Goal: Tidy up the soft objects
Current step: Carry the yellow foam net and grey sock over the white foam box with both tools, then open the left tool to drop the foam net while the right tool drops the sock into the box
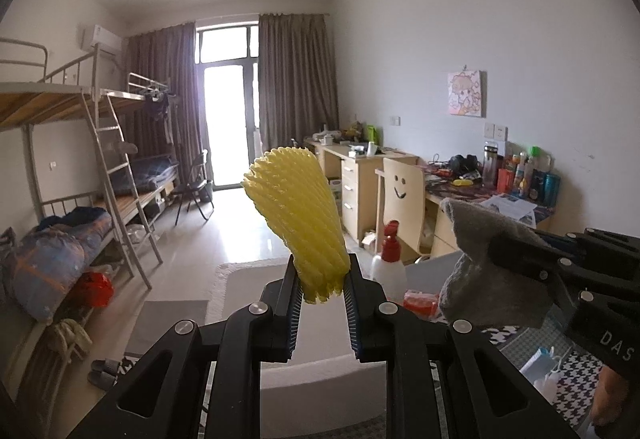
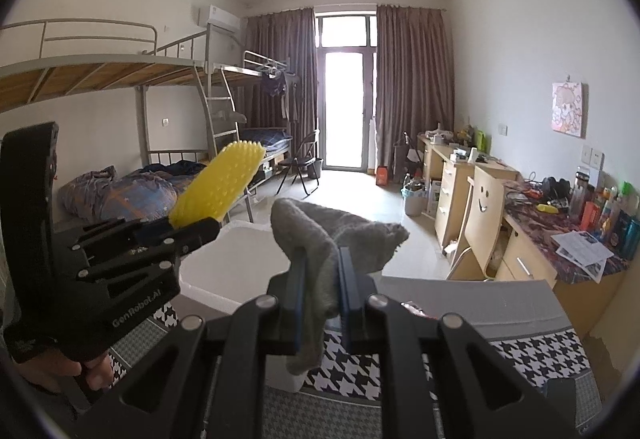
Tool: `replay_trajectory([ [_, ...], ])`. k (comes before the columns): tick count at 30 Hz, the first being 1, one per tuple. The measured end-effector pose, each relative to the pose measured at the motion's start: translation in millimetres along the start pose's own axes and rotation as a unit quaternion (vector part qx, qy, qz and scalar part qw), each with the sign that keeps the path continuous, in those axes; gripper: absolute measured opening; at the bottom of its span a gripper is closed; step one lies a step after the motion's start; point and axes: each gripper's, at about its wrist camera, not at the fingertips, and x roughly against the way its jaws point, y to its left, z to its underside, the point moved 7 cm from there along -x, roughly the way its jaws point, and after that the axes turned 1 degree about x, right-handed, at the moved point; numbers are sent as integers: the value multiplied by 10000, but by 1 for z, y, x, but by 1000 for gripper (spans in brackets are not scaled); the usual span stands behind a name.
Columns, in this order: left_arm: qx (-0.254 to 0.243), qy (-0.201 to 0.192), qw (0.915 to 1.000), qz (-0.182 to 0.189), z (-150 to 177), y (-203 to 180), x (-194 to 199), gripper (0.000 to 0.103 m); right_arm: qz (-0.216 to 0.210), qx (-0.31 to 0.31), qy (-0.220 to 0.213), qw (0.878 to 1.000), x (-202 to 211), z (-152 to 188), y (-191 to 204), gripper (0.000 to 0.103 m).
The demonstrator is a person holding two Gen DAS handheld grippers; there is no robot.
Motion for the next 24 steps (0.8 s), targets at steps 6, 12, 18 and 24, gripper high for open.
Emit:
replay_trajectory([
  [6, 50, -41, 9997, -219, -9, 13, -9, 21, -74, -15, -13, 10000, -8, -6, 3, 18],
  [12, 192, 113, 9995, -224, -5, 26, -23, 21, -81, -64, 10, 9999, -20, -12, 6, 18],
  [18, 271, 230, 9989, -320, 0, 33, -37, 21, -161, -145, 107, 9997, -37, -14, 11, 18],
  [24, 305, 417, 9981, -331, 8, 37, -46, 21, -229, -149, 183, 9995, -48, -15, 17, 18],
])
